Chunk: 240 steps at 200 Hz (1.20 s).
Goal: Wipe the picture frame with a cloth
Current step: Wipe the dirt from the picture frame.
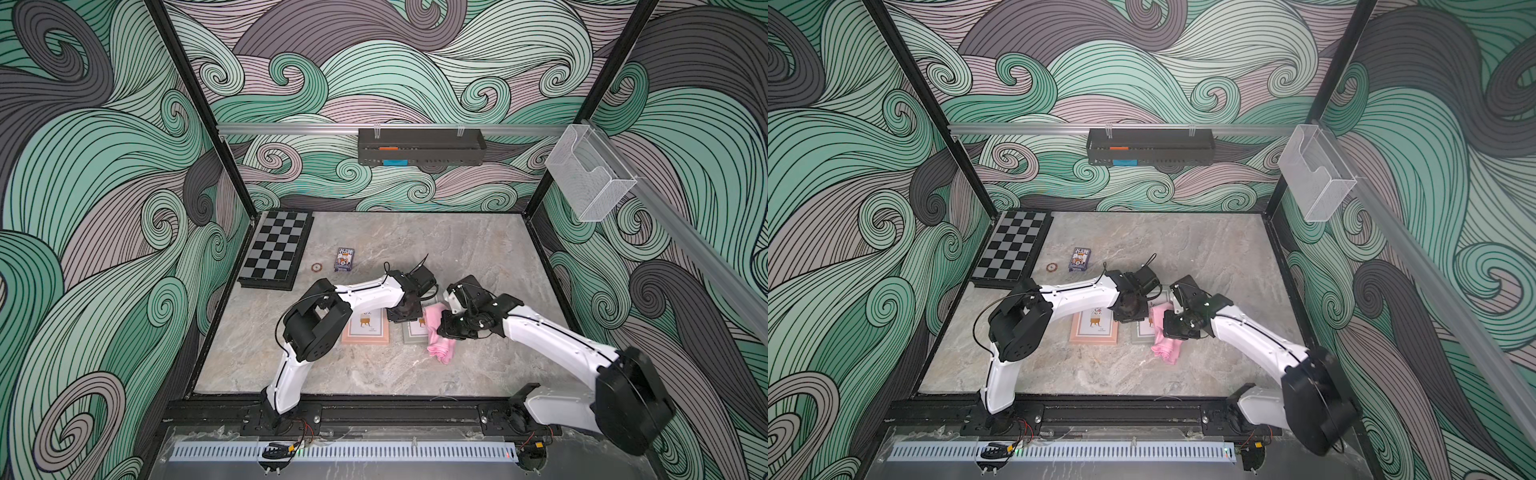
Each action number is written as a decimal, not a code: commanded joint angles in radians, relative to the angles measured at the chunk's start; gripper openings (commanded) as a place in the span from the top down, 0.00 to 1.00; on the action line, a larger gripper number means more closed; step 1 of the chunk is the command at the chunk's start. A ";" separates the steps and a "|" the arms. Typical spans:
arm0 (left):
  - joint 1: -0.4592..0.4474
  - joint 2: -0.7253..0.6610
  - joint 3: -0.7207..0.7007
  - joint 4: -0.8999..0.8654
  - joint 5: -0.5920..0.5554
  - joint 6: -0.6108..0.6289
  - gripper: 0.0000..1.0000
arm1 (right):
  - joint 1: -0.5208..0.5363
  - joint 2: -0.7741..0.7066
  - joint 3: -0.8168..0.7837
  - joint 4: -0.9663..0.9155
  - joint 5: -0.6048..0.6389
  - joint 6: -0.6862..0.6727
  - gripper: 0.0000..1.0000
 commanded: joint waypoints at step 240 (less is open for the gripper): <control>0.036 0.039 -0.157 0.027 0.076 0.065 0.81 | -0.141 0.160 -0.050 -0.029 0.105 0.031 1.00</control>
